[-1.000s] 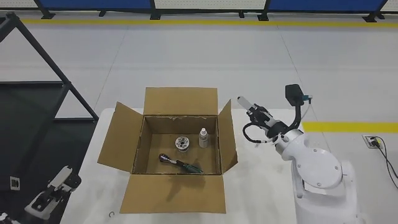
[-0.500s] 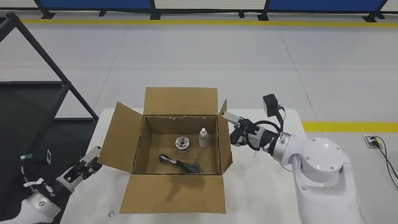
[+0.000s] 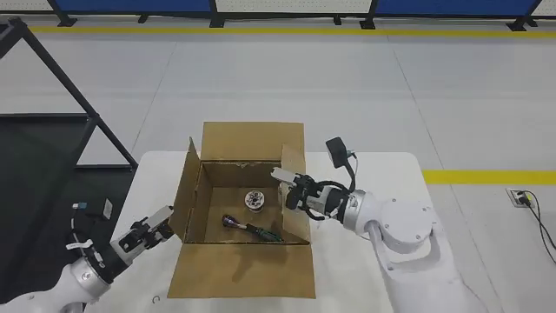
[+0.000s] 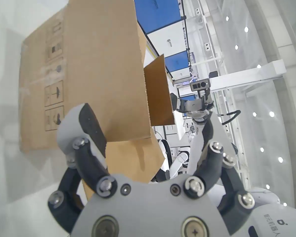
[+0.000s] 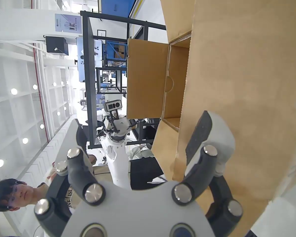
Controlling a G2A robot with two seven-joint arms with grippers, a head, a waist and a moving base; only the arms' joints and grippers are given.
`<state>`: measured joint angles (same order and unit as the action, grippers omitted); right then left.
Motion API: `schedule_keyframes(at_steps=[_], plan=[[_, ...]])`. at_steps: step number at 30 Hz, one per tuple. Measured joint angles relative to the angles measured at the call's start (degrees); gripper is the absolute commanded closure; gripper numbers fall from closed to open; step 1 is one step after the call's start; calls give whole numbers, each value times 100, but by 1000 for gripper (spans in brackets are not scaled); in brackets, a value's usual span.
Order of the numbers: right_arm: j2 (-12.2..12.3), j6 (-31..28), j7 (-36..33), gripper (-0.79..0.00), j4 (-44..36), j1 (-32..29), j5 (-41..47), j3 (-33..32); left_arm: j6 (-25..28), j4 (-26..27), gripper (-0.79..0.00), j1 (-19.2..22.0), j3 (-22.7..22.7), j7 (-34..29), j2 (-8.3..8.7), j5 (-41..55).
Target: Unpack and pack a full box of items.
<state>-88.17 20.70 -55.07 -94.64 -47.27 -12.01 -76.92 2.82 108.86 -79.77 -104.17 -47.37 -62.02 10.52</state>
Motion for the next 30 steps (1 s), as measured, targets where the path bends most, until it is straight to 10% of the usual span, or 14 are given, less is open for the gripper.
schedule_keyframes(at_steps=[30], plan=[[-63, 170, 1034, -785, 1404, 655, -599, 1390, -670, -675, -785, 690, 1314, 47, 31, -40]])
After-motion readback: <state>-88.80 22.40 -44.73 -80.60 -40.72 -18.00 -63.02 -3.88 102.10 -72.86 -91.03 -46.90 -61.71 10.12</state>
